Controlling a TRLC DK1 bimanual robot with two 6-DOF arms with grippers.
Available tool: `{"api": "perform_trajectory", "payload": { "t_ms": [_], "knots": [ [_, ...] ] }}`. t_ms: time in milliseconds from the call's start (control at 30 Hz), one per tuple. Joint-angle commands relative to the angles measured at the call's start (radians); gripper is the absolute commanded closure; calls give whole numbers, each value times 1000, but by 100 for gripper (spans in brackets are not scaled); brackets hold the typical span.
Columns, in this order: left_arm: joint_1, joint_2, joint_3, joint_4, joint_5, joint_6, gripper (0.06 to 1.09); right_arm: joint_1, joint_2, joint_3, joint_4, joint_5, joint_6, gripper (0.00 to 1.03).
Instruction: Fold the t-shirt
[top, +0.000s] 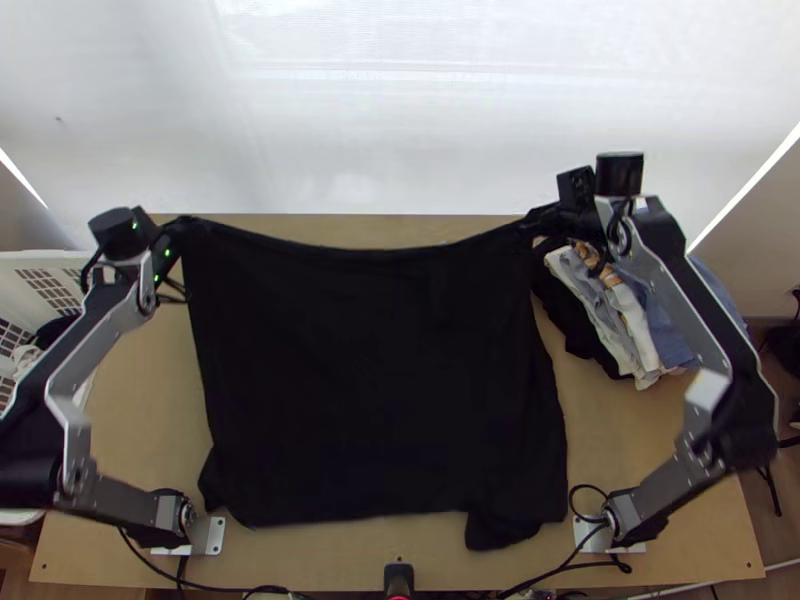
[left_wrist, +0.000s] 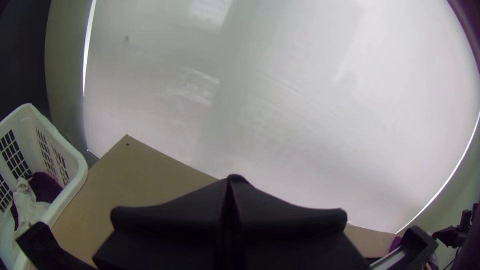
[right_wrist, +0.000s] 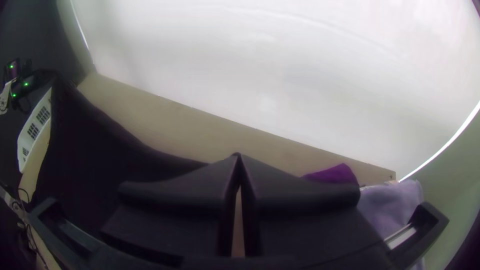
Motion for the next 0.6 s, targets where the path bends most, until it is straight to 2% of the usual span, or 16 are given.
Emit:
{"api": "perform_trajectory", "payload": {
  "t_ms": [0,267,567],
  "knots": [
    [17,200,147,10,6,17,105,-60,176,191,-70,-23,2,100],
    [17,256,156,4,7,54,105,-54,257,271,-155,-40,-6,100],
    [61,312,202,-27,7,68,105,-61,306,284,-181,-40,-2,100]
  ]
}}
